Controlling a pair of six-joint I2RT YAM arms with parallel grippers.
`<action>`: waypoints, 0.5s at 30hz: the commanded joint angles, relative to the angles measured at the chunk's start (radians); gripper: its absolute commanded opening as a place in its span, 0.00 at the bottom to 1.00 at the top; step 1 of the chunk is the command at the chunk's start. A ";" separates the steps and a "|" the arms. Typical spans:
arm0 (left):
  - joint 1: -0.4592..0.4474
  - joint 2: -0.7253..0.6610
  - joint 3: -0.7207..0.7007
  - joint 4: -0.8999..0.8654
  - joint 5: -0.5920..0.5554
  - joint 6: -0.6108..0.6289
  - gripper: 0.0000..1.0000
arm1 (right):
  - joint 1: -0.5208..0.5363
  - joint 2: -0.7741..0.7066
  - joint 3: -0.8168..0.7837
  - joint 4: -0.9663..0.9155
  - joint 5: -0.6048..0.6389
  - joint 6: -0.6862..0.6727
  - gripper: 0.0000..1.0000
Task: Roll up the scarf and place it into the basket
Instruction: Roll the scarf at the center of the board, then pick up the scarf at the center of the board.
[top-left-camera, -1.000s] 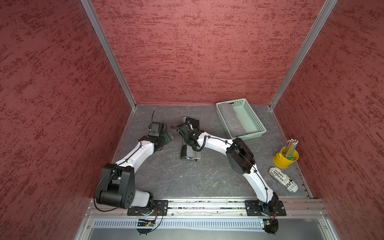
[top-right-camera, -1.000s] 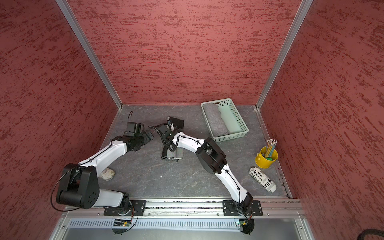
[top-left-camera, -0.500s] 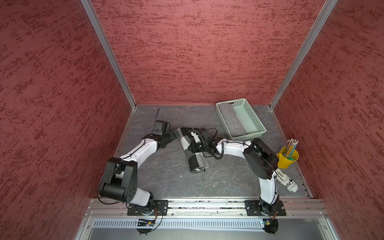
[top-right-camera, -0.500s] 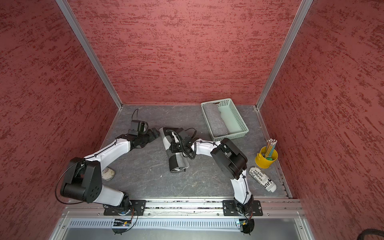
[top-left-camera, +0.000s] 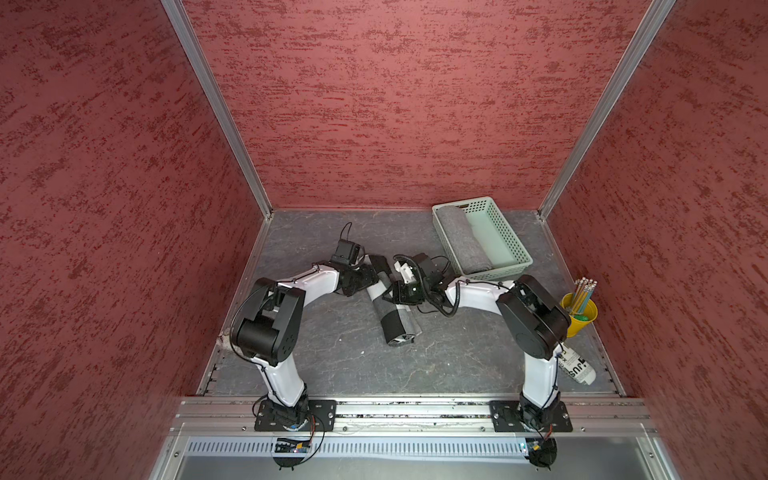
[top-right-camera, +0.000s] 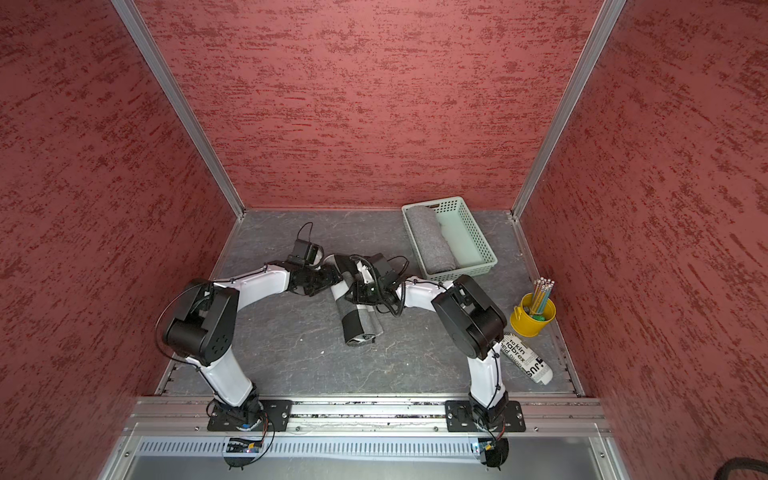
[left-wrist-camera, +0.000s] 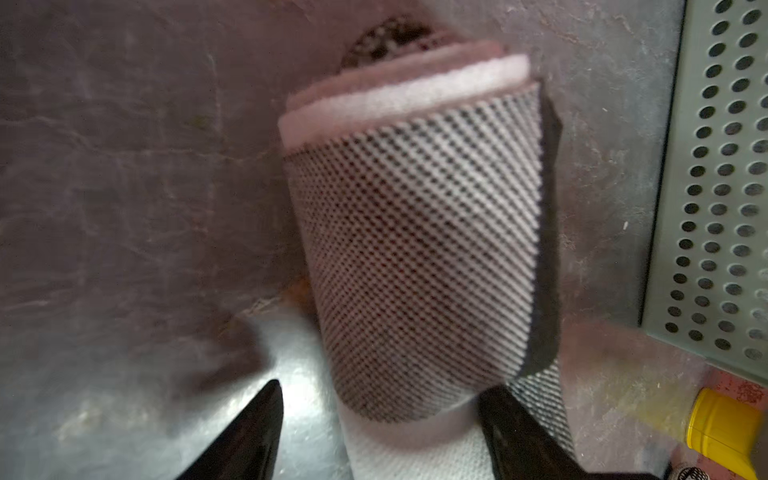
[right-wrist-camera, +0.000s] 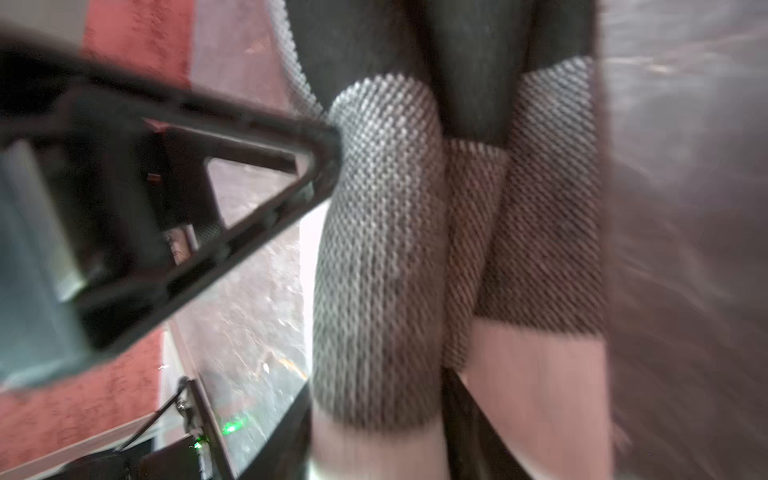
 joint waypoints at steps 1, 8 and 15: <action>-0.011 0.041 0.046 -0.048 -0.007 0.028 0.74 | 0.010 -0.060 0.065 -0.217 0.165 -0.070 0.55; -0.026 0.058 0.078 -0.078 -0.017 0.035 0.74 | 0.025 -0.009 0.134 -0.313 0.249 -0.079 0.74; -0.041 0.066 0.082 -0.076 -0.022 0.025 0.74 | 0.023 0.083 0.175 -0.320 0.276 -0.066 0.98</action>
